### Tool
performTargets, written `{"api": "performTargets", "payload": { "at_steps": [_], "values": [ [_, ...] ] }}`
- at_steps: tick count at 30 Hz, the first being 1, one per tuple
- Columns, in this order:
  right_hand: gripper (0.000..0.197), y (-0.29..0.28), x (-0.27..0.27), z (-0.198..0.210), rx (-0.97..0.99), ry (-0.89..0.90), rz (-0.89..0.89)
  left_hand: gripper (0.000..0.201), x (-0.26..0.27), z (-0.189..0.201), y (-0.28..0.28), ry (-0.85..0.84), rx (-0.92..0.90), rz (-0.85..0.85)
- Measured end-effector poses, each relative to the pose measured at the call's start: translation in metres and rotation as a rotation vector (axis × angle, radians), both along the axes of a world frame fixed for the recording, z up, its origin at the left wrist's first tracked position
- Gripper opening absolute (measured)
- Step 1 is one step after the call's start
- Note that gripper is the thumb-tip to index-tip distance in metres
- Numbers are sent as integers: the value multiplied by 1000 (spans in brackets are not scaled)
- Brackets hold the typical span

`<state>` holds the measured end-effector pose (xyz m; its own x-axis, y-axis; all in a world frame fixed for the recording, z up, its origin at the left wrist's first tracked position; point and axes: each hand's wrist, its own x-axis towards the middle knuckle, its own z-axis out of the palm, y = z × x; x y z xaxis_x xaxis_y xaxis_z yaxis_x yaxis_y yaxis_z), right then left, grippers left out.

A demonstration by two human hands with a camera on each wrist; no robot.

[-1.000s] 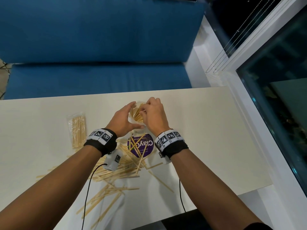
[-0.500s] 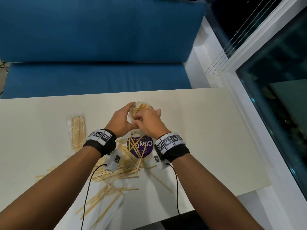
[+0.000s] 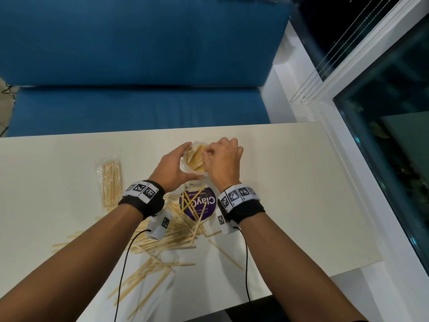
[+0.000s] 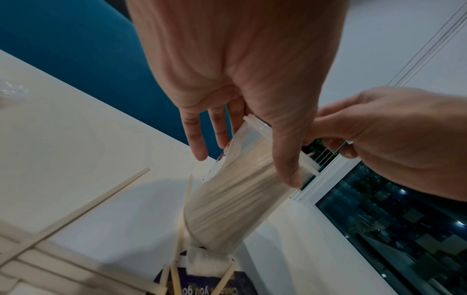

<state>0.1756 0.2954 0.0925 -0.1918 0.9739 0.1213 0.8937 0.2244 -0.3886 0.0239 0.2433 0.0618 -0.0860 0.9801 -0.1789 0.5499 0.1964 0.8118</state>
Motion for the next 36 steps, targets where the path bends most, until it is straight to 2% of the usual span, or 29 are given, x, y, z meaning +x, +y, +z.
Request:
{"api": "performTargets", "payload": {
  "at_steps": [3,7,10,14,16,23,28,32,34,36],
  "values": [
    [19,-3,-6,-6,13,-99,-18,106,0,-1,0,2,2,-6],
    [18,-4,-8,-5,46,3,-24,109,-2,-2,0,6,2,-11],
    [16,-4,-13,-5,59,13,53,105,-1,-5,0,0,8,-2],
    [17,2,-30,-11,55,-107,83,101,-1,-7,-2,-8,30,16],
    [16,4,-36,-15,38,-112,88,102,-2,-8,-2,-9,32,22],
    [19,7,-30,-18,50,-9,68,98,-2,-5,-3,-32,55,24],
    [15,9,-12,-7,30,111,-89,103,-2,-4,-3,-33,41,23],
    [18,4,-2,-8,-104,32,-71,105,-1,-6,-2,-21,43,23],
    [23,-1,4,-9,-62,118,-64,105,-1,-6,-2,-20,39,17],
    [21,-7,10,-10,63,228,-9,103,0,-6,-2,-31,44,17]
  ]
}}
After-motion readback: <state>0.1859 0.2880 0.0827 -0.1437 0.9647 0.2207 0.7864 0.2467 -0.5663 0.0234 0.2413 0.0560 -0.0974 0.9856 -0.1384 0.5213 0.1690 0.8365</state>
